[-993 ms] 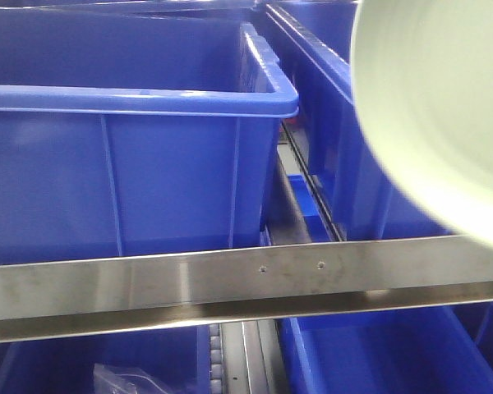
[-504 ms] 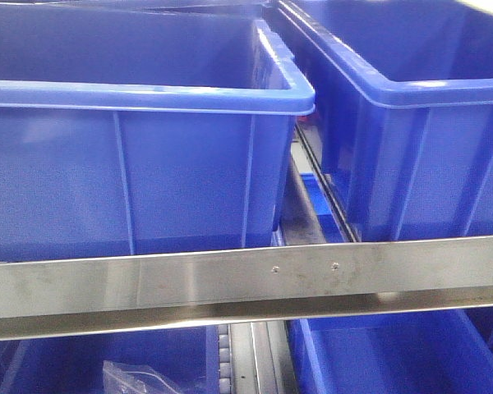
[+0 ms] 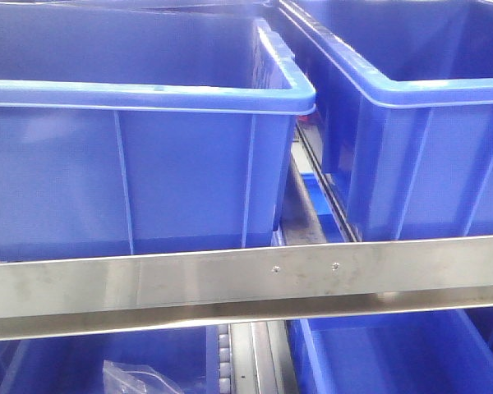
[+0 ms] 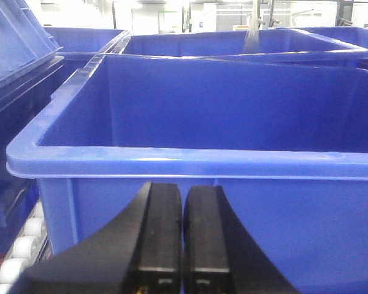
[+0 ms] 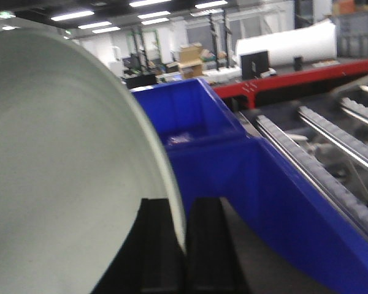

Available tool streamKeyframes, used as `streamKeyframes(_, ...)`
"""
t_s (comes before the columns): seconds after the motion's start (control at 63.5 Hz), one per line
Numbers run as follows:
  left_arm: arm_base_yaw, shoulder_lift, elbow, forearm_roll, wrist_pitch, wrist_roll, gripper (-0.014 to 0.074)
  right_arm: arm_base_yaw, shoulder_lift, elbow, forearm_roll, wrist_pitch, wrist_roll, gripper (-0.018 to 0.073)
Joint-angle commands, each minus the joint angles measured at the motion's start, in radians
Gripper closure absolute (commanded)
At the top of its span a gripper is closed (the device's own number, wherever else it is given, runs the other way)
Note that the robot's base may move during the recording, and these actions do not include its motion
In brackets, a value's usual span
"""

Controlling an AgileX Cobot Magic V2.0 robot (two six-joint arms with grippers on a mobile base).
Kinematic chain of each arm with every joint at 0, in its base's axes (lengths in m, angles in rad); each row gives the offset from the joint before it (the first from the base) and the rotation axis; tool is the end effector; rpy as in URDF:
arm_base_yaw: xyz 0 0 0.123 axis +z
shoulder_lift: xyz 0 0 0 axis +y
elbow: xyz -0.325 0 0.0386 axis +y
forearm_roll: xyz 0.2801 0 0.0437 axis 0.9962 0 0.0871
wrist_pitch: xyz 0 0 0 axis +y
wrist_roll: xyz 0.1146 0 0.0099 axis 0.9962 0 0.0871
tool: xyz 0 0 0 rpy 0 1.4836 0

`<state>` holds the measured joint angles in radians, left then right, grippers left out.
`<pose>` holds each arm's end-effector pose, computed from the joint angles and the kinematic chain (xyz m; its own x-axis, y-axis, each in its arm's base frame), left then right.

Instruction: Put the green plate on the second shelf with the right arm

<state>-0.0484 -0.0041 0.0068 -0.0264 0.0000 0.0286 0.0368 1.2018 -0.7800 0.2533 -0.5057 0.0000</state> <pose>0.0696 -0.0034 0.2128 0.0844 -0.0019 -0.9964 0.0482 0.9988 0.0022 0.3053 -0.0027 0.3830 0.1712 0.2257 -0.9590 0.0466 0.9705 0.2367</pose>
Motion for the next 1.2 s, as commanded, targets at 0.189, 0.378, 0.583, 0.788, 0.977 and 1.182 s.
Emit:
streamKeyframes(0.189,0.000,-0.016,0.040,-0.007,-0.081,-0.002,0.0466,-0.049,0.166,-0.116,0.048,-0.090,0.000,0.0499)
streamKeyframes(0.378,0.000,-0.016,0.040,-0.007,-0.081,-0.002,0.0466,-0.049,0.241,-0.152,0.061,-0.081,0.060,0.0340)
streamKeyframes(0.583,0.000,-0.016,0.040,-0.007,-0.081,-0.002,0.0466,-0.057,0.254,-0.161,0.078,-0.051,0.062,0.0199)
streamKeyframes(0.788,0.000,-0.016,0.040,-0.007,-0.081,-0.002,0.0466,-0.057,0.234,-0.161,0.078,-0.030,0.061,0.0200)
streamKeyframes(0.977,0.000,-0.016,0.040,-0.007,-0.081,-0.002,0.0466,-0.057,0.068,-0.161,0.061,0.128,-0.025,0.0471)
streamKeyframes(1.182,0.000,-0.016,0.040,-0.007,-0.081,-0.002,0.0466,-0.057,-0.145,-0.161,-0.048,0.354,-0.182,0.0512)
